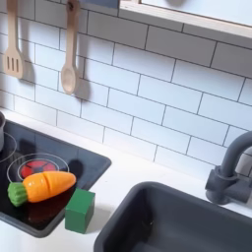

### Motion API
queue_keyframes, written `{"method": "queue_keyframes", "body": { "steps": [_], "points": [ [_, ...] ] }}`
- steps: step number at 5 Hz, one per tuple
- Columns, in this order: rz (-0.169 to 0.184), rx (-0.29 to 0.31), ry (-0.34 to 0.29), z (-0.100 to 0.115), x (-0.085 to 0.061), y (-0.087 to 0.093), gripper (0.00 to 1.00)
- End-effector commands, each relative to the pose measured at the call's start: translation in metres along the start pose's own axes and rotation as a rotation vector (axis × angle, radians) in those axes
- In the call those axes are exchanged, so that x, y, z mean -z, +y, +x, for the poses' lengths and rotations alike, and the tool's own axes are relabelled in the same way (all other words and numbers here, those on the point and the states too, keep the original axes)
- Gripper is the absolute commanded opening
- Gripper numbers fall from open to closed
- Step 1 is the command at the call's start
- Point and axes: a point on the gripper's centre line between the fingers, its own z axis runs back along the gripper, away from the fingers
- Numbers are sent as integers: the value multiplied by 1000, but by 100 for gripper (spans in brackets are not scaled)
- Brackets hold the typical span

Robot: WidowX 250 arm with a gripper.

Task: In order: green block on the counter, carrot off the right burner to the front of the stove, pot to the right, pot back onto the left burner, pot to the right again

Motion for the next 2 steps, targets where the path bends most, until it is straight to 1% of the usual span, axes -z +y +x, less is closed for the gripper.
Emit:
{"method": "queue_keyframes", "body": {
  "steps": [1,2],
  "points": [
    [-10,-3,-18,3,-7,-4,100],
    [-9,-1,-29,3,-11,-5,100]
  ]
}}
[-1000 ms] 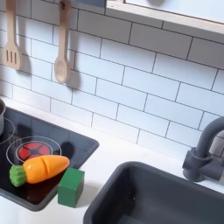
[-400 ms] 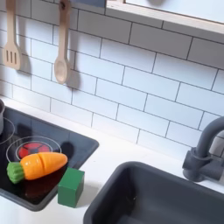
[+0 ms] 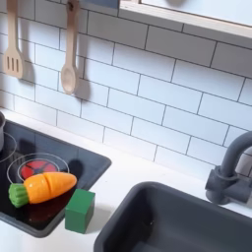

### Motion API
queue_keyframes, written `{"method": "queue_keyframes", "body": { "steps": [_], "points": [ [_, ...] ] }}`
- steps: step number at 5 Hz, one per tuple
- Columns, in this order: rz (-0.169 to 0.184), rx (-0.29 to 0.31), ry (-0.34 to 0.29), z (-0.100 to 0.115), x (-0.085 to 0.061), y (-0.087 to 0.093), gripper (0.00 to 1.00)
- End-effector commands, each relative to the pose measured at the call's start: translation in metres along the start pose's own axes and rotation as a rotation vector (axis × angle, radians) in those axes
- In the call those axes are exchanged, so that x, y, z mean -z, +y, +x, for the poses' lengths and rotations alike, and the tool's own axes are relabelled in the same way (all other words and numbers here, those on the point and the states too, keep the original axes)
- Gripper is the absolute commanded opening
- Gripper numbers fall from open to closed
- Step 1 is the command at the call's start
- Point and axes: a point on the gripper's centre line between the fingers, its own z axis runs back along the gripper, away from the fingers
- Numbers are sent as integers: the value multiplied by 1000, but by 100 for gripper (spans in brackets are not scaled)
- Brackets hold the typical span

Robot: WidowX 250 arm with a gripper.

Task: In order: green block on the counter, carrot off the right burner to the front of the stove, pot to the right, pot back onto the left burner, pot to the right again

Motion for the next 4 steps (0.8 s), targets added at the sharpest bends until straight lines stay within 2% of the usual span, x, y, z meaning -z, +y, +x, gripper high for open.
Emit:
{"method": "queue_keyframes", "body": {
  "steps": [1,4],
  "points": [
    [-12,6,-23,2,-8,-5,100],
    [-43,17,-36,4,-16,-14,100]
  ]
}}
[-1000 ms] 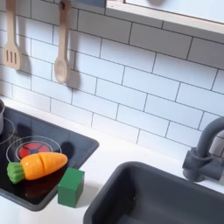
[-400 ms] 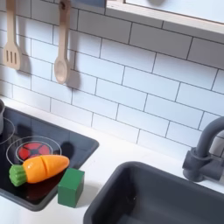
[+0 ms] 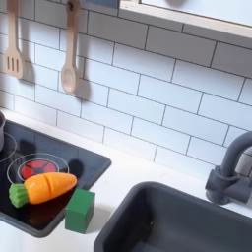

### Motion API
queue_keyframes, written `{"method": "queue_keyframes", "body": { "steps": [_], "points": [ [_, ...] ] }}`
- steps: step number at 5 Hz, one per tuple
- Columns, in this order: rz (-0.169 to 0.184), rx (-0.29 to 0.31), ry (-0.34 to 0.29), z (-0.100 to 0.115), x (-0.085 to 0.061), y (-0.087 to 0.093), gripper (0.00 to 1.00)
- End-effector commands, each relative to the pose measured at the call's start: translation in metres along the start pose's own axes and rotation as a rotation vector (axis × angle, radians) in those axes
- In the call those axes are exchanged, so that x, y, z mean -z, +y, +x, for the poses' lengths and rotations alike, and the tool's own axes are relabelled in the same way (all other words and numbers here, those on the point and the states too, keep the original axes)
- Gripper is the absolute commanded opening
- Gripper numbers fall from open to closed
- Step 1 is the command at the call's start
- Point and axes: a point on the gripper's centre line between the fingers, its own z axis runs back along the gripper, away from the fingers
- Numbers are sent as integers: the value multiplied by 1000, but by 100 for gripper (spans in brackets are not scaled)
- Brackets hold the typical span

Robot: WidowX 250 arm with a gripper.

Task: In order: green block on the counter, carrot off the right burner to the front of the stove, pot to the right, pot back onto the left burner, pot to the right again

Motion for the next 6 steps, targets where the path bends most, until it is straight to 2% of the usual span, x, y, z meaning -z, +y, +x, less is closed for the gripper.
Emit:
{"method": "queue_keyframes", "body": {
  "steps": [1,2,4,6],
  "points": [
    [-26,14,-35,4,-18,-12,100],
    [-34,29,-46,4,-24,-19,100],
    [-57,52,-39,-2,-20,-31,100],
    [-84,103,-48,-19,-27,-59,100]
  ]
}}
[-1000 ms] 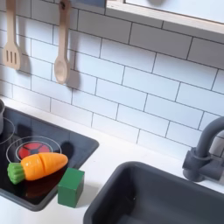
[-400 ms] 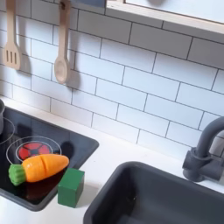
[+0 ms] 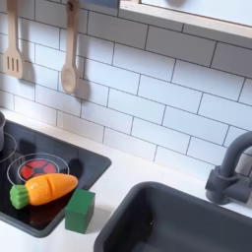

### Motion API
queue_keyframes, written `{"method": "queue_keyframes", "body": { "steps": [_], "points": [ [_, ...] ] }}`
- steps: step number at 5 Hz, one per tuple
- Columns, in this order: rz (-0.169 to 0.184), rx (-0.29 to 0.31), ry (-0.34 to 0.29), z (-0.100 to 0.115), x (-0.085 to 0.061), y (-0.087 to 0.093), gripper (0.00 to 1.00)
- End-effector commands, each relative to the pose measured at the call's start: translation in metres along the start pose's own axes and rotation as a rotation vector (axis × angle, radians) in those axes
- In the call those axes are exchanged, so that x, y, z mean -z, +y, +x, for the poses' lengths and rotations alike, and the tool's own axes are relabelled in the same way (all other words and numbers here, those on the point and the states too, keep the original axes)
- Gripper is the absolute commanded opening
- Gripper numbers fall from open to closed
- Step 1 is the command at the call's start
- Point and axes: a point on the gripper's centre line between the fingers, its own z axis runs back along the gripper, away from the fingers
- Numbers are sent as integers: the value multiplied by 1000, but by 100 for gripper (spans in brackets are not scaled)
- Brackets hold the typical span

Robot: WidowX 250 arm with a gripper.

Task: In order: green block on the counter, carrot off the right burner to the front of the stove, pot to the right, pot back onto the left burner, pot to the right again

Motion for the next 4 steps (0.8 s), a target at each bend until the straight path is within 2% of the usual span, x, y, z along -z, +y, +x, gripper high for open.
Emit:
{"method": "queue_keyframes", "body": {
  "steps": [1,2,3,4],
  "points": [
    [-32,36,36,-13,10,-19,100],
    [-50,122,106,-17,18,-25,100],
    [-73,152,83,-18,3,-24,100],
    [-74,203,81,-17,1,-24,100]
  ]
}}
